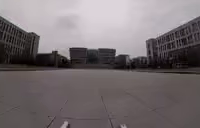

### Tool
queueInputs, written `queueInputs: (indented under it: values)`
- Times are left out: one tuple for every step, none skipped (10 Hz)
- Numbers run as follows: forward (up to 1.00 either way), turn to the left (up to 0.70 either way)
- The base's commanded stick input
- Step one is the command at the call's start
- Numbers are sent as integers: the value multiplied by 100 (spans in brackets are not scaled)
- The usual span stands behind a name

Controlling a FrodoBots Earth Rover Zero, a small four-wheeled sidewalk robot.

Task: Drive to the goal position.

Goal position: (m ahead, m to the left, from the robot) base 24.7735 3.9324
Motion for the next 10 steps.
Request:
queueInputs:
  values:
    - [70,0]
    - [70,0]
    - [70,0]
    - [70,0]
    - [70,0]
    - [70,0]
    - [70,0]
    - [70,0]
    - [70,0]
    - [70,0]
